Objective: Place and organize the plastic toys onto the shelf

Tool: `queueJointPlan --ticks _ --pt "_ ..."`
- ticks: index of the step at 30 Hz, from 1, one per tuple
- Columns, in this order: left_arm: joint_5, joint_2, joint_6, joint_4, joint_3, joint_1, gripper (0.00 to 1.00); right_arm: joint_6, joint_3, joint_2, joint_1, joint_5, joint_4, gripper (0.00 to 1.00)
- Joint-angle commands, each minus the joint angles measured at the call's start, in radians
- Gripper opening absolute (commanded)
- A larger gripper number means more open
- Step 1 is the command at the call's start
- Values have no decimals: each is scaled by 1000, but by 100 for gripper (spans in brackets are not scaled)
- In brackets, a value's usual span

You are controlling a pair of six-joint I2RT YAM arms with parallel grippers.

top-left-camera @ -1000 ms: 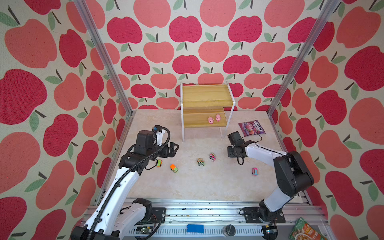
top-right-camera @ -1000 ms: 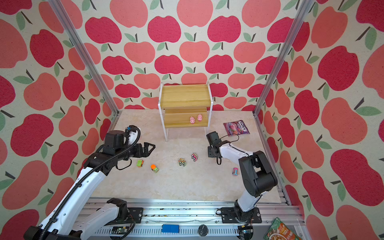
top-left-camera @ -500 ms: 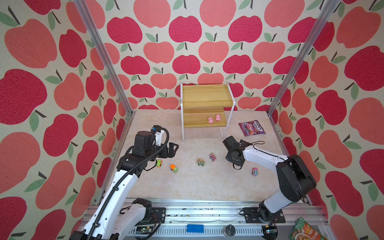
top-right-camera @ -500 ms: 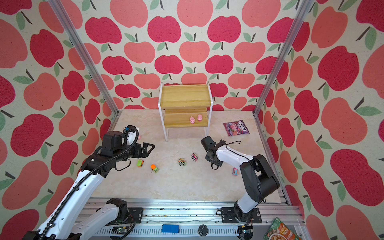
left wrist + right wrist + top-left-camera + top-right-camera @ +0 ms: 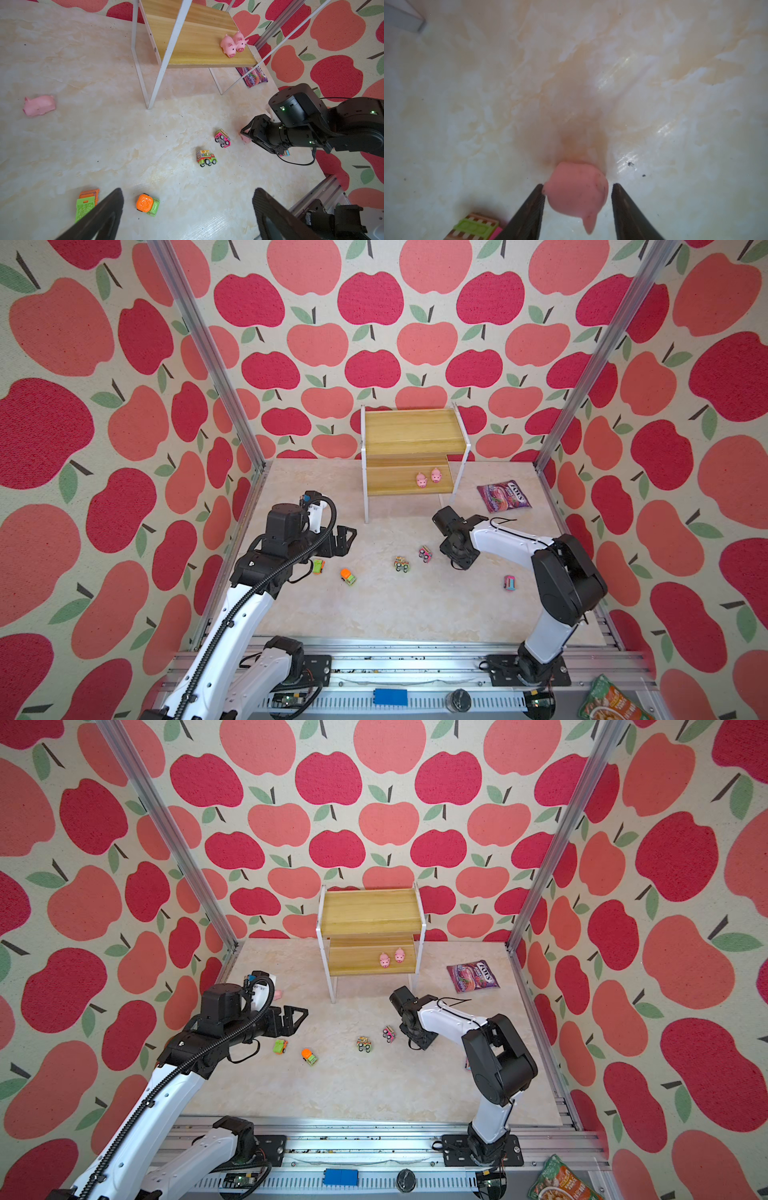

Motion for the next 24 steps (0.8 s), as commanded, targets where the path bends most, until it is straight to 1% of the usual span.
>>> queueJointPlan --ticks 1,3,6,9,11,13,16,21,24 --pt "12 -3 5 6 -11 -3 99 -126 -32 -56 13 -29 81 65" --pt "12 -1 5 6 -10 -4 99 -232 -102 -116 20 -61 187 70" --pt "9 2 6 7 -11 -5 99 -378 -171 -222 30 -31 219 77" --pt "8 9 9 5 -13 -8 99 -533 -257 -331 33 -5 268 80" --pt "12 20 11 7 -13 -8 99 -649 -332 -388 32 -23 363 81" --pt "15 30 12 7 -13 -9 99 -725 -367 -417 28 -37 402 79" --pt "15 37 12 12 -18 -11 100 -804 -355 -404 24 -28 356 75" --pt "8 57 14 10 -17 -11 100 -861 -317 -337 19 2 310 64" --pt "9 61 14 9 -18 -13 100 -868 -303 -302 1 0 299 62"
